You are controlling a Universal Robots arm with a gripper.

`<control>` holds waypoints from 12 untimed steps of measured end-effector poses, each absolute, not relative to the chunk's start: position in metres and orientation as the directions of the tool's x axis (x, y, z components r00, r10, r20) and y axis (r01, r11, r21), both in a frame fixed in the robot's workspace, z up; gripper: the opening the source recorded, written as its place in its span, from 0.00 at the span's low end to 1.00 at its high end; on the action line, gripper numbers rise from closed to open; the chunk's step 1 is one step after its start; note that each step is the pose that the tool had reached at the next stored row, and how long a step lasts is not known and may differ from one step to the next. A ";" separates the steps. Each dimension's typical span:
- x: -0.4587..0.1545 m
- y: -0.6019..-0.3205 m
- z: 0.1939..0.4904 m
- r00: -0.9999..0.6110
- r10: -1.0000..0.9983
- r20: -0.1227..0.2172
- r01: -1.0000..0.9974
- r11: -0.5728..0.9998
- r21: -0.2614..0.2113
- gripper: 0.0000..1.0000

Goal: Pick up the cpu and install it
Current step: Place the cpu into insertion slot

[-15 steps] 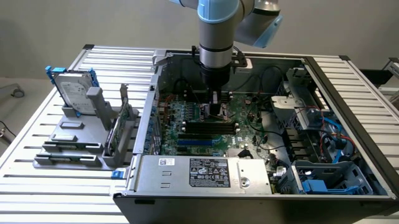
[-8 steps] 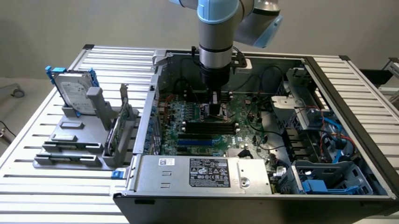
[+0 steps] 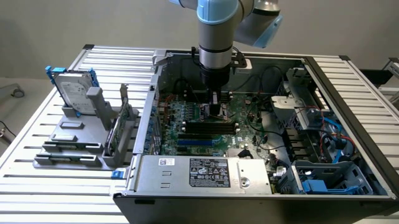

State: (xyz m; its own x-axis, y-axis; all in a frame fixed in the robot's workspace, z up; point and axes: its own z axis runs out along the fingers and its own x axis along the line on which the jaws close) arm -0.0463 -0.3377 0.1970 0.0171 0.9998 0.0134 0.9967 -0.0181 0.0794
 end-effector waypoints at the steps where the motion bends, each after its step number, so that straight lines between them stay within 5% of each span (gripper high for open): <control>1: -0.046 -0.338 0.197 0.017 1.000 0.013 0.997 -0.018 0.079 0.55; 12: -0.047 -0.338 0.195 0.016 1.000 0.013 0.997 -0.018 0.079 0.55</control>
State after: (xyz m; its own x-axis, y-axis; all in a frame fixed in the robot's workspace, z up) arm -0.0473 -0.3378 0.1953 0.0165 0.9998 0.0133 0.9967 -0.0175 0.0794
